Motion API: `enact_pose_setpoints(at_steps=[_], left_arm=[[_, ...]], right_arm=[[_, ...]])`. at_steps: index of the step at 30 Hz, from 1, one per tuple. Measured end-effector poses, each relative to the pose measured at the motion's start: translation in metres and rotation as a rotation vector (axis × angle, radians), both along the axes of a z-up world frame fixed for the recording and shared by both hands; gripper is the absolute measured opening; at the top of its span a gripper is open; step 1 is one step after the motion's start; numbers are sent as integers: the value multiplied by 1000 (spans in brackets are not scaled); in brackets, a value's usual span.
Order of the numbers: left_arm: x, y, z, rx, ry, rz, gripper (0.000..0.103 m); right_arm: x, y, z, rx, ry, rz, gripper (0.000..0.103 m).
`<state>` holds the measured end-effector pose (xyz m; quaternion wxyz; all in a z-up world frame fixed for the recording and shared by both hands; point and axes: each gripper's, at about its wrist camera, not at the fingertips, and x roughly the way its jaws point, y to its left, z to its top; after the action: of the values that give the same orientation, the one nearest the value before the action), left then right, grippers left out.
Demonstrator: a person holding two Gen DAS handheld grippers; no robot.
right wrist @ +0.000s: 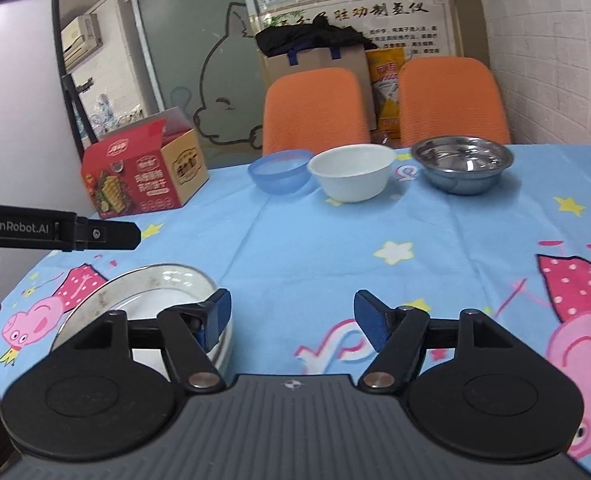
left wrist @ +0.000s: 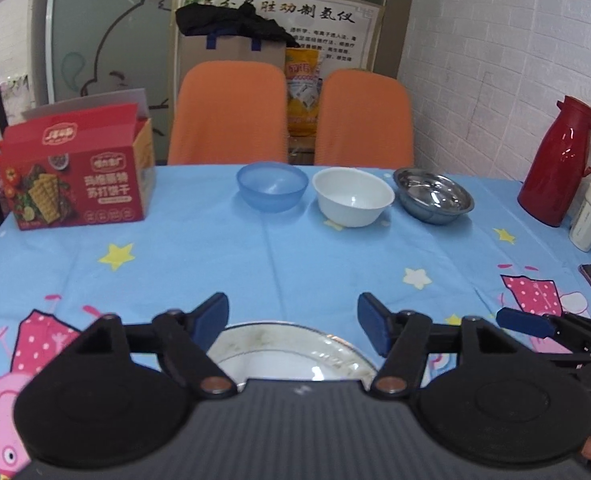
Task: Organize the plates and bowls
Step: 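Open both grippers to release the plate on the stack, then move both grippers toward the steel bowl rim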
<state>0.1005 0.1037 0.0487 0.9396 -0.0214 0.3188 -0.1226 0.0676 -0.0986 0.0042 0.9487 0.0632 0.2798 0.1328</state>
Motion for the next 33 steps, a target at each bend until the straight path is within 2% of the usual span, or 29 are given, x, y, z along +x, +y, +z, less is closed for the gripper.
enact_pose_setpoints(at_steps=[3, 7, 14, 22, 28, 33], left_arm=[[21, -31, 2, 9, 7, -65, 73], [57, -75, 3, 33, 18, -141, 73], [134, -145, 7, 58, 20, -228, 73], [231, -198, 4, 46, 61, -274, 74], [306, -224, -27, 16, 200, -311, 73], [336, -238, -53, 62, 267, -323, 70]], right_arm=[[6, -36, 7, -2, -20, -82, 103], [20, -86, 14, 15, -32, -191, 103], [64, -141, 15, 14, -26, -271, 103], [129, -164, 11, 20, 15, -270, 103], [187, -162, -2, -19, 64, -262, 103], [221, -161, -18, -61, 119, -271, 103]])
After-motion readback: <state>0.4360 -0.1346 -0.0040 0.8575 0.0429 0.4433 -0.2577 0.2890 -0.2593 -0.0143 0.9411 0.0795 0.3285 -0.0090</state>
